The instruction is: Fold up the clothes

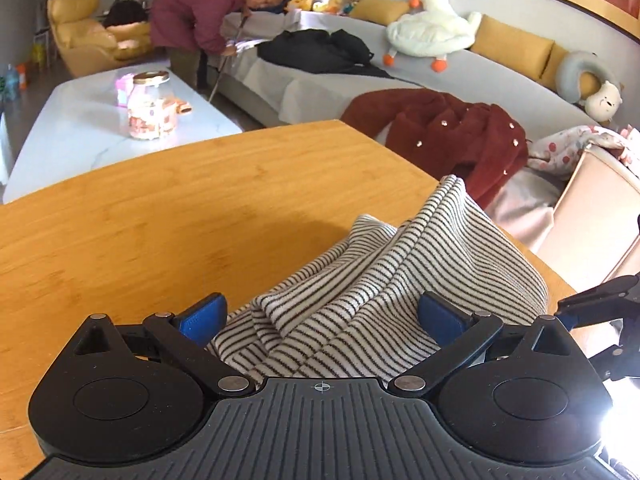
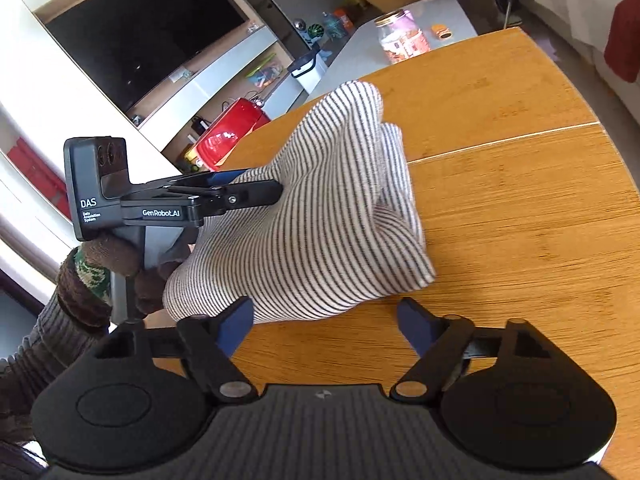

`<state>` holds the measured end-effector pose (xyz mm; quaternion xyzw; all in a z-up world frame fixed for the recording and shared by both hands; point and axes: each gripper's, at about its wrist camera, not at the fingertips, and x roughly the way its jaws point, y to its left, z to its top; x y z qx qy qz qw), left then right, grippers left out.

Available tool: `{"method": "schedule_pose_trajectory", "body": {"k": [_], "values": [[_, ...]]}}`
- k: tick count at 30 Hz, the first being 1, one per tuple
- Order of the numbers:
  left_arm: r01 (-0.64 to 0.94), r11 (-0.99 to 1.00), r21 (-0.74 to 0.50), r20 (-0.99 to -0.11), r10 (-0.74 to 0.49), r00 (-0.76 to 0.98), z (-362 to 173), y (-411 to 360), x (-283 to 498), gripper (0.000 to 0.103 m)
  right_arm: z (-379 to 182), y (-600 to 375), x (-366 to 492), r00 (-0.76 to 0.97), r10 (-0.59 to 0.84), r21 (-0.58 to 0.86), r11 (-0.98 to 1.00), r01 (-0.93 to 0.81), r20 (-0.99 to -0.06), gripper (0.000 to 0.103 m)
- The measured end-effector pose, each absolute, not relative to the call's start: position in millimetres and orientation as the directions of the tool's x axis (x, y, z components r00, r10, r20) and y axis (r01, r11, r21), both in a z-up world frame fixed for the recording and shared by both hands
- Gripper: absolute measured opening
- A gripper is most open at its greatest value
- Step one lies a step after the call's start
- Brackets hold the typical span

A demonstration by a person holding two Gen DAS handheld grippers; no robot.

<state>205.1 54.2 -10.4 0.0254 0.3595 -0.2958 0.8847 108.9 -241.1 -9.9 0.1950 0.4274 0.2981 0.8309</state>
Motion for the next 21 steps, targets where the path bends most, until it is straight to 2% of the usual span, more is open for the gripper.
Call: {"method": "schedule_pose_trajectory", "body": {"k": [3,7,15,21], "values": [[0.52,0.836,-0.177,-0.656,-0.494,0.571,-11.6,58.7,207.2,0.103,-10.3,-237.4,122.7,0.457,0.664,0.586,0.744,-0.321,-0.592,0.069],[0.46,0.855,-0.239,-0.67,-0.488,0.559,-15.4,75.0,208.9,0.103,-2.6,-232.8,141.2,0.505,0.61,0.506,0.791,-0.343,-0.612,0.07],[0.368,0.876,-0.313,-0.653,-0.479,0.586,-16.6,96.5,165.3,0.103,10.8,-204.1,186.0,0.594,0.479,0.261,0.87,-0.417,-0.647,0.082],[0.464,0.829,-0.311,-0.629,-0.546,0.554,-18.3,66.0,116.8,0.103,17.3,-179.6,220.3,0.701,0.331,0.071,0.925,-0.373,-0.632,0.085]]}}
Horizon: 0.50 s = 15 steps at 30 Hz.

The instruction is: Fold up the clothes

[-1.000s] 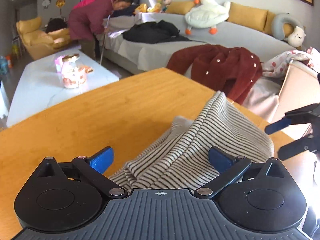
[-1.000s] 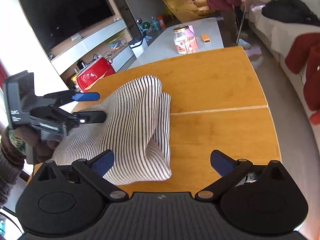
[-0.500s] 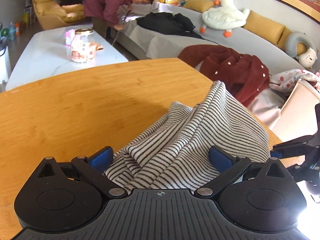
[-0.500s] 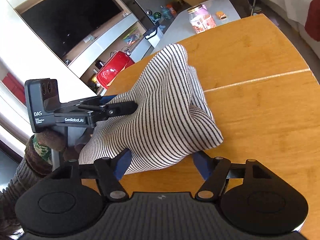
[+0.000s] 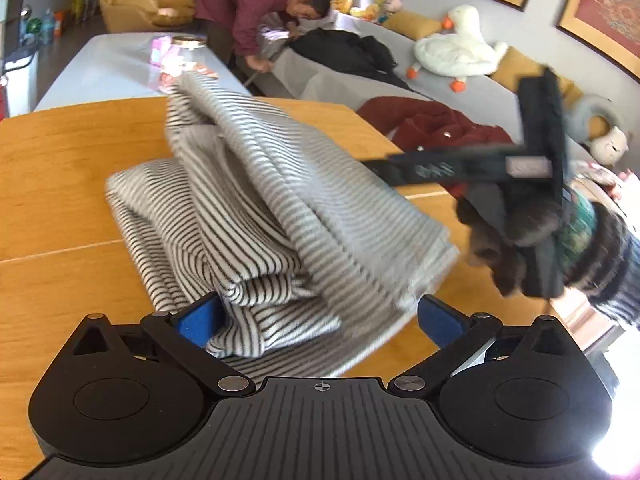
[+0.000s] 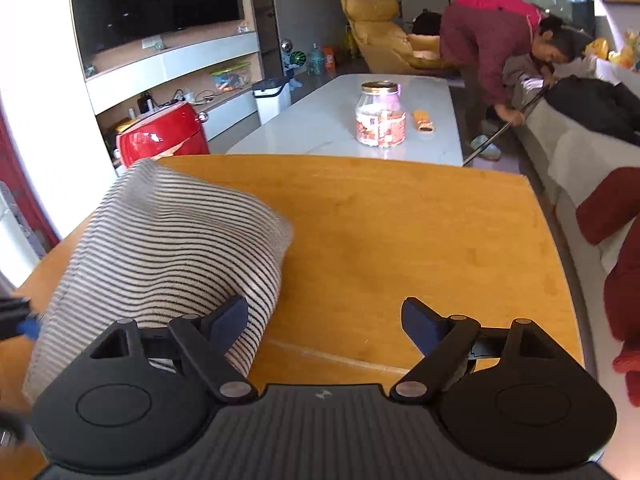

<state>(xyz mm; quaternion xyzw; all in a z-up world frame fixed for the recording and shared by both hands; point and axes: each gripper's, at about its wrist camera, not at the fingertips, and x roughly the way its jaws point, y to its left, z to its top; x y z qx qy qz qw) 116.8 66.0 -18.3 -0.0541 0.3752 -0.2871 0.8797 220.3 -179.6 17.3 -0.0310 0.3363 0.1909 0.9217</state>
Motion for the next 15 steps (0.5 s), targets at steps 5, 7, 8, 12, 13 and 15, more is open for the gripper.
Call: {"method": "schedule_pose_trajectory", "body": {"k": [5,7,8,12,13,15], "values": [[0.478,0.768,-0.426,-0.551,-0.639,0.537,-7.3,78.7,99.3,0.103,21.2,-191.0,214.5,0.721,0.329,0.103,0.935,-0.339,-0.611,0.094],[0.434,0.776,-0.458,-0.51,-0.629,0.587,-0.1,98.3,97.1,0.103,25.6,-199.4,197.0,0.754,0.34,0.103,0.933,-0.344,-0.562,0.095],[0.402,0.789,-0.464,-0.497,-0.608,0.62,2.4,107.7,96.9,0.103,29.2,-202.8,184.9,0.781,0.346,0.096,0.932,-0.349,-0.52,0.098],[0.203,0.849,-0.487,-0.506,-0.464,0.727,-0.3,138.0,106.8,0.103,47.7,-193.8,131.7,0.836,0.415,0.021,0.899,-0.437,-0.358,0.101],[0.155,0.858,-0.489,-0.518,-0.429,0.74,-3.2,142.7,110.3,0.103,50.2,-184.2,119.6,0.817,0.453,-0.007,0.873,-0.487,-0.356,0.101],[0.09,0.867,-0.49,-0.53,-0.378,0.759,-6.7,148.1,118.1,0.103,47.0,-157.3,95.4,0.77,0.516,-0.078,0.81,-0.581,-0.374,0.101]]}}
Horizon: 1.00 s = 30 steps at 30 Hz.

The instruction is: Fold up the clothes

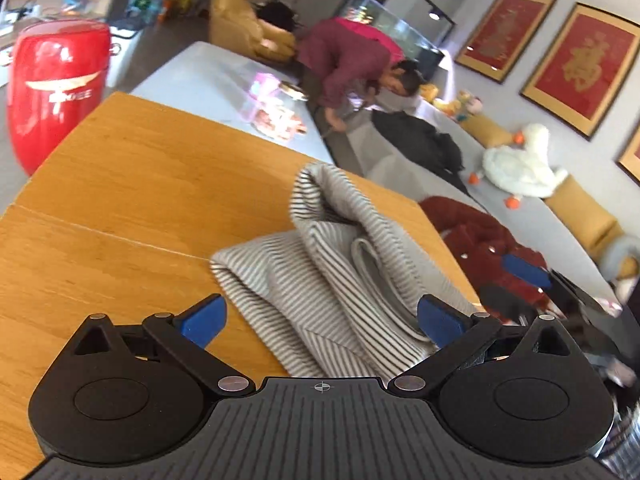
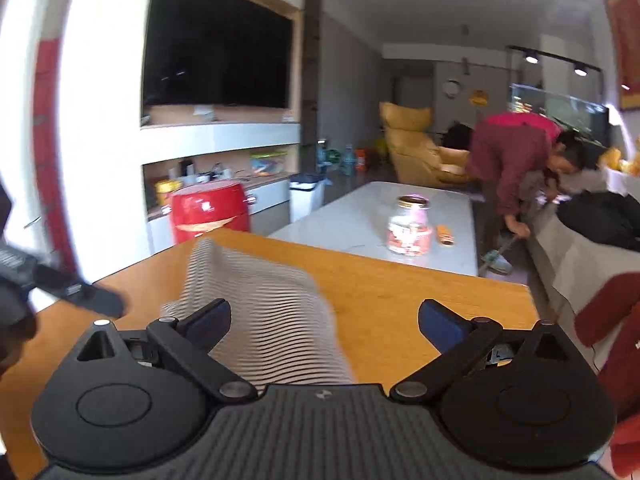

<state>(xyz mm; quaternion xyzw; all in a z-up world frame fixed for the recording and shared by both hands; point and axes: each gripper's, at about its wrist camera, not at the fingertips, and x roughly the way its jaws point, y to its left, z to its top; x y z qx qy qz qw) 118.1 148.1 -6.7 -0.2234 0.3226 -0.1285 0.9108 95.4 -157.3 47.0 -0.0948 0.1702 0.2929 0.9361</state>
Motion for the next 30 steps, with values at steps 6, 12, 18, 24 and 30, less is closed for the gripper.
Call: {"method": "schedule_pose_trajectory", "body": {"k": [6,12,18,24,30], "values": [[0.025,0.864,-0.504,-0.542,-0.338,0.769,-11.8,157.9,120.5,0.103,13.6,-95.2,68.4,0.751,0.52,-0.272,0.716,-0.643,-0.408,0.1],[0.017,0.867,-0.498,-0.552,-0.332,0.765,-10.8,165.2,116.3,0.103,20.8,-97.4,90.1,0.783,0.46,-0.206,0.792,-0.575,-0.417,0.075],[0.06,0.82,-0.569,-0.547,-0.431,0.718,-25.4,151.0,122.2,0.103,7.4,-89.7,87.1,0.845,0.373,-0.373,0.775,-0.511,-0.384,0.075],[0.091,0.728,-0.679,-0.517,-0.563,0.645,-41.4,137.5,128.1,0.078,4.6,-78.9,91.2,0.837,0.404,-0.491,0.68,-0.545,-0.37,0.037],[0.108,0.741,-0.663,-0.539,-0.572,0.618,-49.9,128.9,139.7,0.059,76.2,-119.8,114.4,0.748,0.536,-0.113,0.778,-0.617,-0.391,0.025]]}}
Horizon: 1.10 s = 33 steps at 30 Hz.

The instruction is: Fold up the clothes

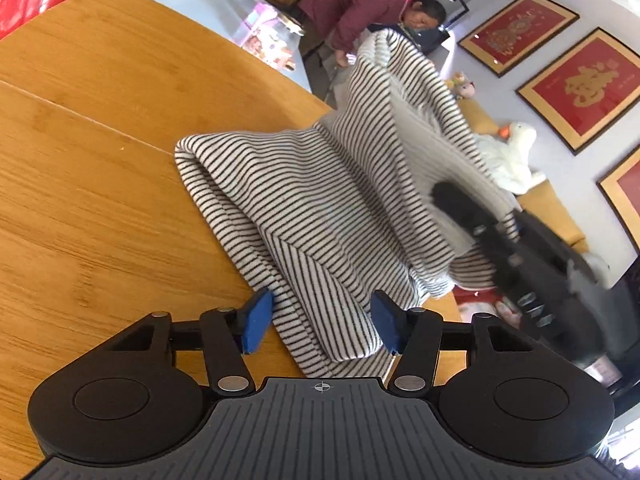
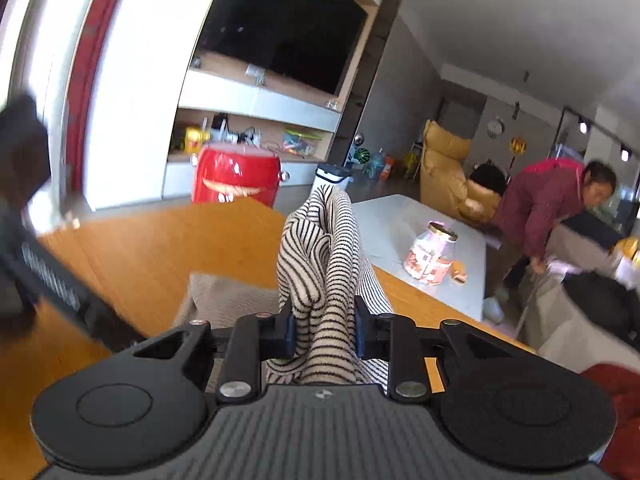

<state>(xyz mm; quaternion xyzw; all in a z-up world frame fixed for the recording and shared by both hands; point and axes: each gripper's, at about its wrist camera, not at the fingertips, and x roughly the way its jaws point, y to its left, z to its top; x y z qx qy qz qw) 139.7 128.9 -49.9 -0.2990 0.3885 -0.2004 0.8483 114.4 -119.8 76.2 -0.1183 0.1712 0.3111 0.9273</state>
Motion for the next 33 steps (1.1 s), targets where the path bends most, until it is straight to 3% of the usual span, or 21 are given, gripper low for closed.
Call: {"method": "schedule_pose_trajectory", "body": {"k": [3,5,11,14,17,21,23,26,30,32,33], "values": [[0.127,0.745,-0.655,-0.535,-0.576,0.618,-51.0,123.8,143.5,0.059,90.6,-131.4,115.0,0.635,0.66,0.107,0.722,-0.684,-0.401,0.024],[0.14,0.745,-0.652,-0.531,-0.58,0.618,-51.9,120.6,146.1,0.059,83.1,-128.8,114.7,0.573,0.695,0.169,0.688,-0.706,-0.434,0.024],[0.111,0.778,-0.619,-0.551,-0.53,0.644,-44.2,137.2,138.3,0.06,43.1,-125.3,124.6,0.58,0.629,0.153,0.735,-0.66,-0.519,0.025],[0.073,0.801,-0.595,-0.539,-0.464,0.703,-29.1,159.7,125.6,0.061,33.4,-105.6,104.7,0.631,0.583,-0.014,0.728,-0.685,-0.512,0.028],[0.098,0.809,-0.579,-0.462,-0.425,0.778,0.3,173.2,115.2,0.068,21.1,-72.0,75.3,0.684,0.532,-0.192,0.702,-0.686,-0.499,0.029],[0.235,0.806,-0.544,-0.375,-0.484,0.791,39.2,151.6,126.1,0.079,1.7,-36.2,42.8,0.767,0.466,-0.456,0.62,-0.639,-0.441,0.037],[0.295,0.796,-0.529,-0.375,-0.531,0.76,43.0,134.3,140.3,0.079,-2.6,-31.0,36.4,0.771,0.468,-0.485,0.599,-0.636,-0.433,0.042],[0.322,0.817,-0.479,-0.452,-0.544,0.707,27.8,111.5,161.4,0.077,3.1,-37.2,37.5,0.731,0.511,-0.445,0.582,-0.681,-0.452,0.051],[0.315,0.86,-0.401,-0.52,-0.497,0.694,3.6,107.9,167.8,0.069,29.8,-76.3,56.1,0.64,0.594,-0.253,0.605,-0.754,-0.486,0.06],[0.321,0.857,-0.402,-0.513,-0.502,0.697,0.0,113.7,161.6,0.069,45.4,-102.6,68.7,0.608,0.626,-0.137,0.633,-0.762,-0.489,0.084],[0.322,0.857,-0.402,-0.512,-0.502,0.697,-0.9,115.8,159.2,0.069,50.8,-115.9,77.3,0.607,0.627,-0.082,0.659,-0.747,-0.489,0.086]]}}
